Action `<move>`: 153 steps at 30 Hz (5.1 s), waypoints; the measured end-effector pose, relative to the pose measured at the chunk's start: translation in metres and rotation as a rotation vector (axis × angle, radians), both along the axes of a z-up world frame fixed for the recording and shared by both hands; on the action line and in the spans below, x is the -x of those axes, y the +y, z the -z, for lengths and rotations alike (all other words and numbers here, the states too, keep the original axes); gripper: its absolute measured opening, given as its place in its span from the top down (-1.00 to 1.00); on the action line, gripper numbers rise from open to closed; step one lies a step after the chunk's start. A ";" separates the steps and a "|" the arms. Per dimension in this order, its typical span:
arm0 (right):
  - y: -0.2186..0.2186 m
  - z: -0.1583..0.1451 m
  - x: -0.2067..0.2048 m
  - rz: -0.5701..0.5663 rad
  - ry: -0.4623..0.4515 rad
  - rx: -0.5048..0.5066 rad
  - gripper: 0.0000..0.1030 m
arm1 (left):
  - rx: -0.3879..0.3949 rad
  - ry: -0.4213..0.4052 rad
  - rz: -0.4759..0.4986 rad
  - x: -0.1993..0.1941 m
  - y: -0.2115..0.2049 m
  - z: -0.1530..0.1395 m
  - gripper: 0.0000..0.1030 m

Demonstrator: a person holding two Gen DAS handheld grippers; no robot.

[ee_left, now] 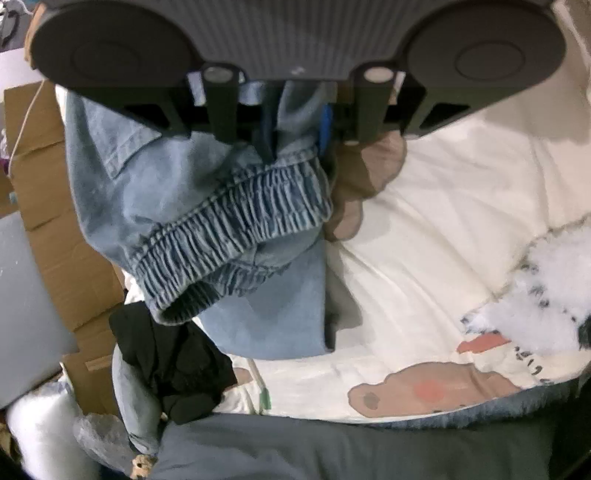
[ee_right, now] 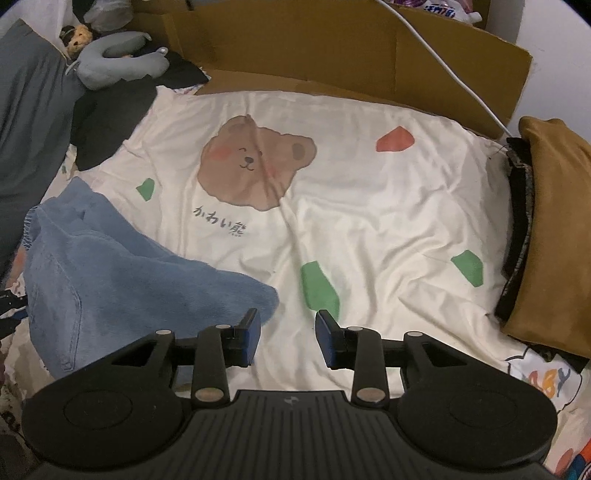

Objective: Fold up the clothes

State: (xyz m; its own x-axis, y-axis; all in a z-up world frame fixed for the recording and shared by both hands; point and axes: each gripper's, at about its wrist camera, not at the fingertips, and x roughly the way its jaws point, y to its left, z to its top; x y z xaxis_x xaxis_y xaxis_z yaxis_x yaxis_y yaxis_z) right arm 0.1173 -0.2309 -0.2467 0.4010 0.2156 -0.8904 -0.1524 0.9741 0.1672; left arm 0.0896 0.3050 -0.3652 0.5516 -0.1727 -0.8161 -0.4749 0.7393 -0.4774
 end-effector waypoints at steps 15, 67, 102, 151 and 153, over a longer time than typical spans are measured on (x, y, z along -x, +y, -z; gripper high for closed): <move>0.061 -0.052 0.024 -0.014 -0.222 -0.157 0.21 | -0.040 -0.088 0.170 0.007 -0.026 -0.102 0.65; 0.228 -0.028 -0.007 -0.334 -0.248 -0.191 -0.17 | 0.305 -0.226 0.563 -0.110 -0.181 -0.117 0.50; 0.236 0.012 -0.079 -0.445 -0.215 0.020 0.72 | -0.295 -0.011 0.283 -0.045 -0.016 -0.057 0.07; 0.113 0.065 -0.087 -0.138 -0.200 0.161 0.74 | 0.177 -0.265 0.520 -0.126 -0.054 -0.019 0.08; 0.112 0.067 -0.087 -0.139 -0.197 0.160 0.74 | 0.191 -0.259 0.535 -0.122 -0.060 -0.016 0.20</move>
State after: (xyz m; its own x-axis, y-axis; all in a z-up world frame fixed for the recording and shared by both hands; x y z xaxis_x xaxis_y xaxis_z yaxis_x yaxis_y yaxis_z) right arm 0.2040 -0.1189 -0.3134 0.5458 0.1438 -0.8255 -0.3010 0.9530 -0.0330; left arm 0.2120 0.2449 -0.3489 0.5239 -0.6092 -0.5953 0.0863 0.7332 -0.6745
